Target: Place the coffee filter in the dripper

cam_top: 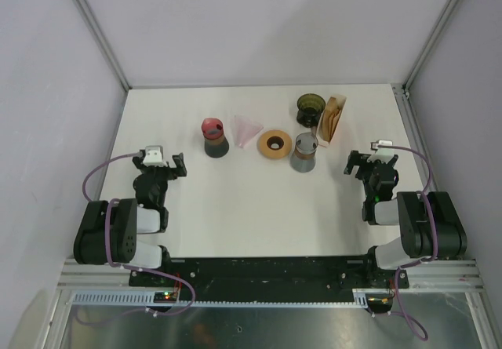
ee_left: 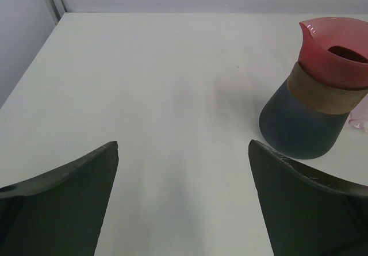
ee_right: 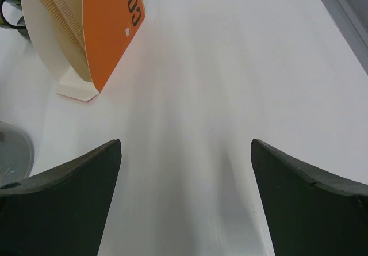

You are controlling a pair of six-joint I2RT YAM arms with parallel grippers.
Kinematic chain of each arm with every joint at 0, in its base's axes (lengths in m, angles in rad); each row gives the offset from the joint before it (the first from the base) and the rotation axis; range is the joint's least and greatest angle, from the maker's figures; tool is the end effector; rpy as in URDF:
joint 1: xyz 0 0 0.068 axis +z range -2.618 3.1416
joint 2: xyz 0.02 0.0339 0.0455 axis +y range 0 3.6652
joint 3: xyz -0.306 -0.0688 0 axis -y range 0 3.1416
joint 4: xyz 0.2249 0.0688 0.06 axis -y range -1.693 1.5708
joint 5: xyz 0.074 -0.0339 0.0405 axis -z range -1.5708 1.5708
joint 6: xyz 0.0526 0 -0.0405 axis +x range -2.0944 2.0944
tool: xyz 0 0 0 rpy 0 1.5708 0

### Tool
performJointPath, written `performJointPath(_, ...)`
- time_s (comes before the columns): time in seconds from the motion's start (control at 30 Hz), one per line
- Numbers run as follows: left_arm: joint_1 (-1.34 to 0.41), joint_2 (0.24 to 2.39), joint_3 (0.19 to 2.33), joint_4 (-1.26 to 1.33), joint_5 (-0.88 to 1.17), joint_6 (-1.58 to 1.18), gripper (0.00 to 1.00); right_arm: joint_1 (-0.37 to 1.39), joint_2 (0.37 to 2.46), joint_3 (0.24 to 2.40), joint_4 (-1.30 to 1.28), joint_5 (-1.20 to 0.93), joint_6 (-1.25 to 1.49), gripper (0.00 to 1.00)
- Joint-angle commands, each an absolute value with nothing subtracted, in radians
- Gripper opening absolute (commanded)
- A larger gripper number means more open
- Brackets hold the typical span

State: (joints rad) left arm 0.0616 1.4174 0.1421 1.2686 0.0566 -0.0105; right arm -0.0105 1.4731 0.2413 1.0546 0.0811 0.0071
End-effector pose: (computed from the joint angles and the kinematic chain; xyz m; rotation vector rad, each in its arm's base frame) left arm 0.2224 0.0107 0.2174 -0.0125 1.5774 -0.0046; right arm 0.2459 -0.0068 0.2036 0.0747 1.7464 -0.0734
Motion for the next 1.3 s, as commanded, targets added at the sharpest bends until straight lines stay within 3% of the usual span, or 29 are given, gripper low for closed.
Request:
performJointPath(0.0, 0.058, 1.403, 0.145, 1.294, 0.063, -0.017, 1.00, -0.013, 1.449, 0.243, 1.072, 0.101, 0.020, 0.99)
performJointPath(0.23, 0.064, 1.364, 0.151, 1.265, 0.052, -0.028, 1.00, -0.016, 1.278, 0.278, 0.882, 0.201, 0.062, 0.99)
performJointPath(0.57, 0.149, 1.255, 0.459, 0.679, 0.204, -0.028, 1.00, -0.024, 1.114, 0.510, 0.445, 0.022, 0.237, 0.99)
performJointPath(0.7, 0.134, 1.265, 0.659, 0.363, 0.400, 0.069, 0.90, -0.006, 1.089, 0.607, 0.308, -0.022, 0.246, 0.99)
performJointPath(0.87, 0.020, 1.384, 1.020, -0.077, 0.406, 0.132, 0.83, 0.102, 1.073, 0.666, 0.185, 0.031, 0.159, 0.99)
performJointPath(1.1, -0.067, 1.508, 1.230, -0.209, 0.393, 0.114, 0.78, 0.179, 1.070, 0.669, 0.113, 0.065, 0.101, 0.99)
performJointPath(1.27, -0.119, 1.600, 1.310, -0.289, 0.326, 0.113, 0.66, 0.188, 1.075, 0.670, 0.070, 0.090, 0.081, 0.99)
